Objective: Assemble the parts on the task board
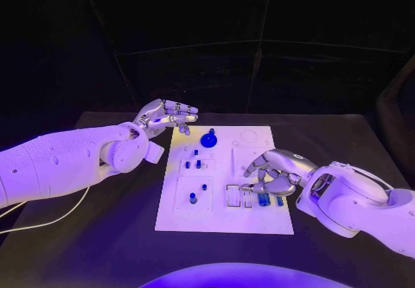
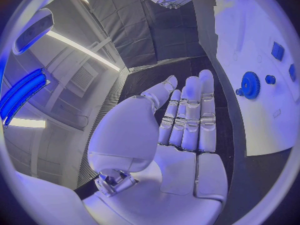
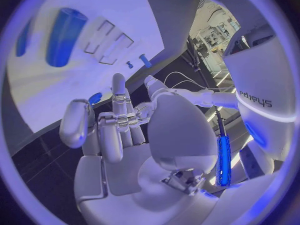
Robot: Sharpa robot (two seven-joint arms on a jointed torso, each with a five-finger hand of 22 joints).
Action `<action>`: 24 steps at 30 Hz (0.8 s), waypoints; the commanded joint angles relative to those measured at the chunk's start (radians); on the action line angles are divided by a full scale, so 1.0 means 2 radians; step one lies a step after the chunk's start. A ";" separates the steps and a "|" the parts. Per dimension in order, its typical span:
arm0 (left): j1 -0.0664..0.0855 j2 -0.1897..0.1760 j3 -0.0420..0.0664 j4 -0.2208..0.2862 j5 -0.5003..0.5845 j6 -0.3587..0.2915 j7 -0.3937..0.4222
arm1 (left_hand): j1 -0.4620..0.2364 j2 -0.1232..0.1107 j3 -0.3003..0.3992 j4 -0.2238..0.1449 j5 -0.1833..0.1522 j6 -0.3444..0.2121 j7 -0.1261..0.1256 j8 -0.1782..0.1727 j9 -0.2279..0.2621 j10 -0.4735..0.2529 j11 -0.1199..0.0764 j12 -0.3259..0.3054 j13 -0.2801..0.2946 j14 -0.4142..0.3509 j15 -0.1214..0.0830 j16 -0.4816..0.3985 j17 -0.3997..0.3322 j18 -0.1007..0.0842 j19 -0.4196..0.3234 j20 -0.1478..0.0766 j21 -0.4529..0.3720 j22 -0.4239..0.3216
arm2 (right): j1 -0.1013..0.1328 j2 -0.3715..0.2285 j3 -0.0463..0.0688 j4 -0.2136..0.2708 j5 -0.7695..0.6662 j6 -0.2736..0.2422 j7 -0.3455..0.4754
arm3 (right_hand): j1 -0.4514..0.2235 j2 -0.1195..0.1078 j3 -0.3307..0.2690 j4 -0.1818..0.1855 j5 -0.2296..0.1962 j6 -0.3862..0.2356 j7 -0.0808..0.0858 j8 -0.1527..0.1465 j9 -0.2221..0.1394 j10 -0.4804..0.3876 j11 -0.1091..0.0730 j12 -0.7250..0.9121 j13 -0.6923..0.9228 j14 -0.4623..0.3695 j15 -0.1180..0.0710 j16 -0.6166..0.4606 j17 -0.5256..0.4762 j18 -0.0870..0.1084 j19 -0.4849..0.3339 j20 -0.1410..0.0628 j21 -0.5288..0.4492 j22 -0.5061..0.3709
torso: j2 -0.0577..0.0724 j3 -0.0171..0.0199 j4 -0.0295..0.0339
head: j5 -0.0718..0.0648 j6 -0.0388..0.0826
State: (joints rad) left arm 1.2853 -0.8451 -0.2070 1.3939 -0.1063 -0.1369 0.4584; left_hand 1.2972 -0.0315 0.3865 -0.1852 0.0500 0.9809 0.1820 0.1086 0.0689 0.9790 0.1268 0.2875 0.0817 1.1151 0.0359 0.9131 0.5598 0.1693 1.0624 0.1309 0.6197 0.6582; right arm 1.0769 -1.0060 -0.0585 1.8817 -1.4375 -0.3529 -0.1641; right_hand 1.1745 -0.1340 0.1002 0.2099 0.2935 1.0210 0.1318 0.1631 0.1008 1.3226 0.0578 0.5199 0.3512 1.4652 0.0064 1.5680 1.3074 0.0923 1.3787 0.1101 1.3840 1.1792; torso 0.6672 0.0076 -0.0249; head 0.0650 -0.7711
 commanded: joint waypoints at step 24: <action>0.001 -0.003 0.000 0.001 0.002 0.007 0.003 | 0.004 0.002 -0.003 0.002 -0.001 0.000 0.002 0.003 0.000 -0.001 -0.001 0.002 -0.001 -0.004 0.001 -0.002 -0.001 0.007 -0.002 0.002 -0.002 -0.001 | -0.011 -0.022 -0.001 -0.001 -0.064 0.054 -0.189 | -0.007 0.021 -0.111 0.041 0.020 -0.014 -0.011 0.087 0.067 -0.024 -0.010 0.232 0.274 0.053 -0.009 0.001 0.132 -0.016 0.019 -0.008 0.026 0.048 | -0.004 -0.0010 -0.0086 | -0.018 0.001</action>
State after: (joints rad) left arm 1.2848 -0.8504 -0.2078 1.3941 -0.1063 -0.1349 0.4582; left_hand 1.2972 -0.0315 0.3837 -0.1822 0.0500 0.9809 0.1820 0.1086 0.0689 0.9790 0.1268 0.2885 0.0811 1.1151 0.0359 0.9131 0.5600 0.1693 1.0623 0.1309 0.6197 0.6584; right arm 1.0554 -1.0554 -0.0608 1.8806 -1.5211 -0.2658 -0.5095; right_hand 1.1695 -0.0902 -0.1167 0.2922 0.3404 1.0012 0.1096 0.3329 0.2353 1.2754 0.0372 0.9792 0.8983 1.4647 -0.0040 1.5680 1.3074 0.0771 1.4101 0.0929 1.4309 1.2750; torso 0.6572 0.0048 -0.0430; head 0.0269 -0.7679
